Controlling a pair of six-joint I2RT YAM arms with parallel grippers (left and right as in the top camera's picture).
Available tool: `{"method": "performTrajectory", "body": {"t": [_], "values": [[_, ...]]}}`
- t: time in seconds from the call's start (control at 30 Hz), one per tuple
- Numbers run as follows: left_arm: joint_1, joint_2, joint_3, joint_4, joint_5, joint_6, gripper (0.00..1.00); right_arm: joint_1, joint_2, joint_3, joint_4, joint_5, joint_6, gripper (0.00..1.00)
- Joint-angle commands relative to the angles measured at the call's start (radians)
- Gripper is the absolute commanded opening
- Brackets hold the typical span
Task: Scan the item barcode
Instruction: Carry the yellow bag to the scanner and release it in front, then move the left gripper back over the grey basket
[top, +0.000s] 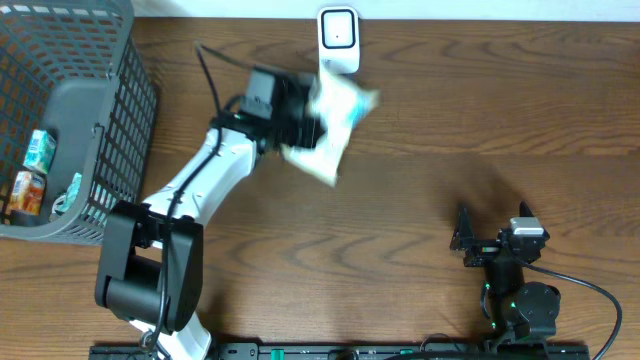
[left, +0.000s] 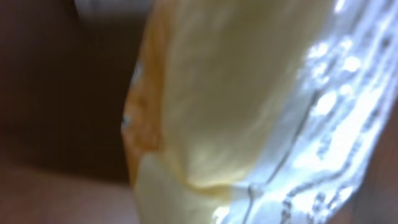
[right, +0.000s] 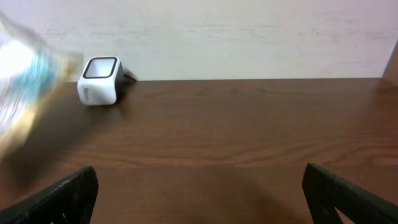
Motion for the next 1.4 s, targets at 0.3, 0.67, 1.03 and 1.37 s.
{"method": "performTrajectory", "body": {"t": [0.3, 0.67, 1.03, 1.37], "values": [[-0.05, 0.008, 0.032, 0.272, -0.164, -0.444, 0.07, 0.004, -0.005, -0.002, -0.004, -0.001, 0.01, 0.99], [-0.127, 0.127, 0.032, 0.262, -0.167, -0.443, 0.12, 0.004, -0.005, -0.002, -0.004, -0.001, 0.01, 0.99], [-0.104, 0.058, 0.032, 0.254, -0.152, -0.386, 0.51, 0.004, -0.005, -0.002, -0.004, -0.001, 0.01, 0.99], [0.037, -0.31, 0.032, 0.042, -0.166, -0.091, 0.59, 0.004, -0.005, -0.002, -0.004, -0.001, 0.01, 0.99]]}}
